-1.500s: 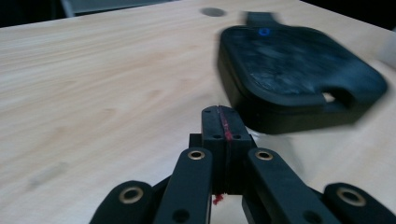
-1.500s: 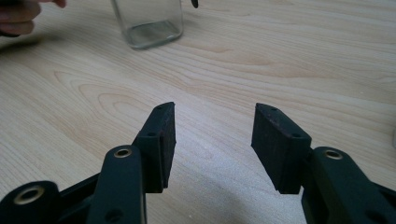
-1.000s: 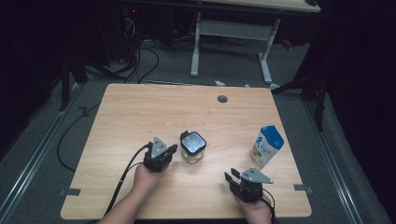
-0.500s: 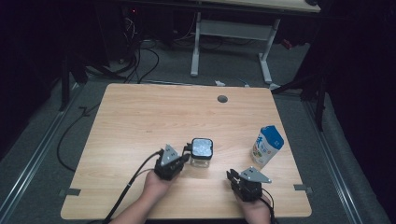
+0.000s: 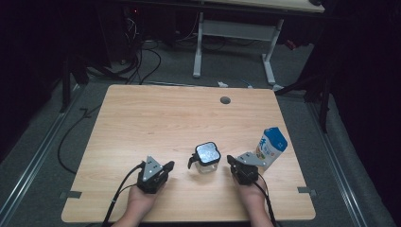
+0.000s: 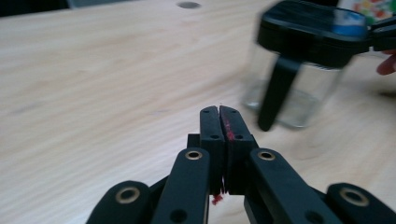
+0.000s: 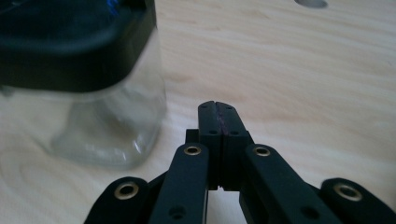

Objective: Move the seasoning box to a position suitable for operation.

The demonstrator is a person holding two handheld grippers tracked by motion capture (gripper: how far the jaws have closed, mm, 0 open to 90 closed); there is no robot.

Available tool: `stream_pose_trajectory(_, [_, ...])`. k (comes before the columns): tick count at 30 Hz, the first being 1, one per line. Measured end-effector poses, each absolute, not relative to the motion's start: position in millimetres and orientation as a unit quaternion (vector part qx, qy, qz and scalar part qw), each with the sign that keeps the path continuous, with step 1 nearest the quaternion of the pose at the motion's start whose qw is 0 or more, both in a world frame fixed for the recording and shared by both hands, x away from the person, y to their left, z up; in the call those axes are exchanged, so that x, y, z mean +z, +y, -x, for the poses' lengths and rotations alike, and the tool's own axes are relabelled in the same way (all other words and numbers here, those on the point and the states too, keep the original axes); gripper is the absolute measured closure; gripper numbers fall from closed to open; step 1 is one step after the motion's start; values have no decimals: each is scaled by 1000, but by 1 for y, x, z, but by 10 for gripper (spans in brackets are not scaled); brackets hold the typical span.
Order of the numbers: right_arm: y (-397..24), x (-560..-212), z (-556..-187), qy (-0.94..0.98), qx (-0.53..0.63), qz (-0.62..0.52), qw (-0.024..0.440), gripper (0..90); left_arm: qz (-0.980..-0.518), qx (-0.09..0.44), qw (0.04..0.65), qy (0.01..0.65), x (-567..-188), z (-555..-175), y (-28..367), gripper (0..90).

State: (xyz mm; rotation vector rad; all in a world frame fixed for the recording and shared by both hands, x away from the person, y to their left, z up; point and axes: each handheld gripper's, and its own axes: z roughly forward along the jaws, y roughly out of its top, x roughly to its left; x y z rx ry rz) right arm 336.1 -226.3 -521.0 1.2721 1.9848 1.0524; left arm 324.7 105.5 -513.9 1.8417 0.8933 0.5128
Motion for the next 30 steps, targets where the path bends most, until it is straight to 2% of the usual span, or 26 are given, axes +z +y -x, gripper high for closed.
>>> stream_pose_trajectory(7, [-205, -515, -344, 752, 408, -441, 273, 900, -752, 229, 474, 398, -511, -327, 143, 733])
stream_pose_trajectory(8, [-205, -515, -344, 752, 408, -441, 273, 900, -754, 230, 470, 398, -513, -327, 147, 733])
stream_pose_trajectory(12, [-184, -516, -337, 765, 416, -417, 261, 899, -740, 225, 478, 417, -516, -328, 157, 613])
stream_pose_trajectory(17, [-168, -516, -336, 771, 409, -410, 265, 894, -729, 228, 492, 417, -513, -329, 162, 581])
stream_pose_trajectory(21, [-176, -514, -331, 768, 409, -417, 262, 861, -730, 211, 501, 414, -514, -330, 164, 519])
stream_pose_trajectory(23, [-189, -514, -320, 764, 406, -424, 267, 817, -734, 206, 499, 413, -514, -331, 163, 482])
stream_pose_trajectory(24, [-189, -514, -320, 764, 406, -424, 267, 817, -737, 205, 493, 415, -514, -331, 162, 482])
stream_pose_trajectory(26, [-200, -515, -309, 755, 409, -434, 272, 788, -750, 195, 480, 412, -514, -331, 157, 397])
stream_pose_trajectory(30, [-216, -518, -295, 737, 428, -451, 265, 760, -775, 201, 452, 393, -515, -327, 148, 344])
